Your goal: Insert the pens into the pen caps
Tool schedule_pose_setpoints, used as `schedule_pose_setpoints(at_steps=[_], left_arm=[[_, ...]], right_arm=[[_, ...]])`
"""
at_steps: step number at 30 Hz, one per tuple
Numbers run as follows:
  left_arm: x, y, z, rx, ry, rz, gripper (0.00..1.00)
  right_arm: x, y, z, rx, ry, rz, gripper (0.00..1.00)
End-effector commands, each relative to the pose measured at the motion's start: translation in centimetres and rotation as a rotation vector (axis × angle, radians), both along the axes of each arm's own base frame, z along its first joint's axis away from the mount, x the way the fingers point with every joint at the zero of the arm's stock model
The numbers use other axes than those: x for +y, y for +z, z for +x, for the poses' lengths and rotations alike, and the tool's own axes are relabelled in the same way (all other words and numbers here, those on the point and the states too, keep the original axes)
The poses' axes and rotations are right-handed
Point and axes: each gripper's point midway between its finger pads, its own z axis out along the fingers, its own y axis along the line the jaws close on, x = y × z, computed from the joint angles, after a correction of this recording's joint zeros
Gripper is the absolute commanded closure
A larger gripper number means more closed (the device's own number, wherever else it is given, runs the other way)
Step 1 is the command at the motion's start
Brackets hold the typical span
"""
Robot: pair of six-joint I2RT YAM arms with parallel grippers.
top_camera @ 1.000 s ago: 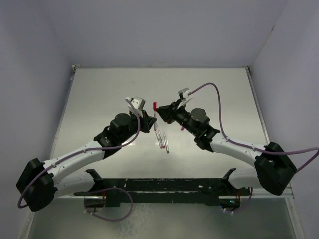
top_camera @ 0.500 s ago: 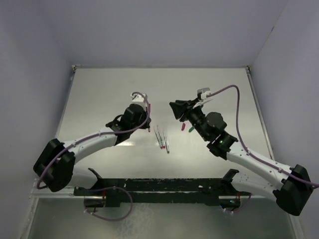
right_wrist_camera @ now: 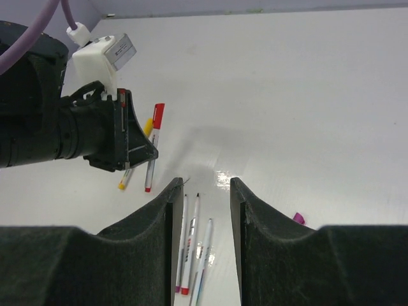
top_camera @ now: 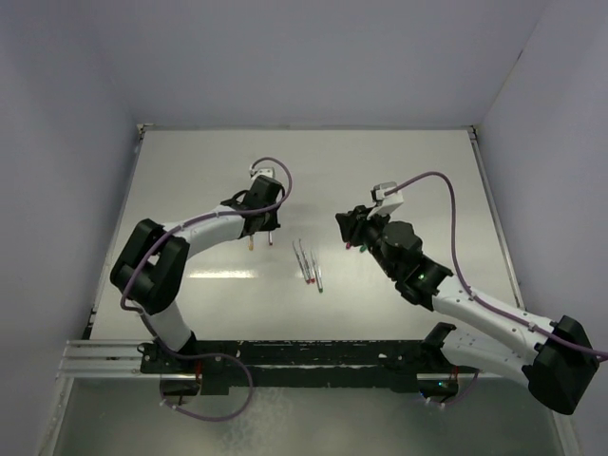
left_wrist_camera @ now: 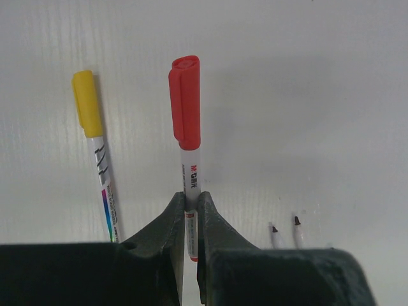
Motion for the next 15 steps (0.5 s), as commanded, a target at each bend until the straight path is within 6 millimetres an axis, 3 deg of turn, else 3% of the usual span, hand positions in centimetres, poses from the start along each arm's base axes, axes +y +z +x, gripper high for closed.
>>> schedule_pose_setpoints(at_steps=[1, 15], left_arm=[[0.7, -0.1, 1.1, 0.018, 0.056, -0.012, 1.0], [1.9, -2.8, 1.1, 0.082, 0.112, 0.015, 0.96]], right_arm=[[-0.8, 0.0, 0.2, -0.007, -0.044, 0.001, 0.62], [-0.4, -1.5, 0.3, 0.025, -0.036, -0.002, 0.62]])
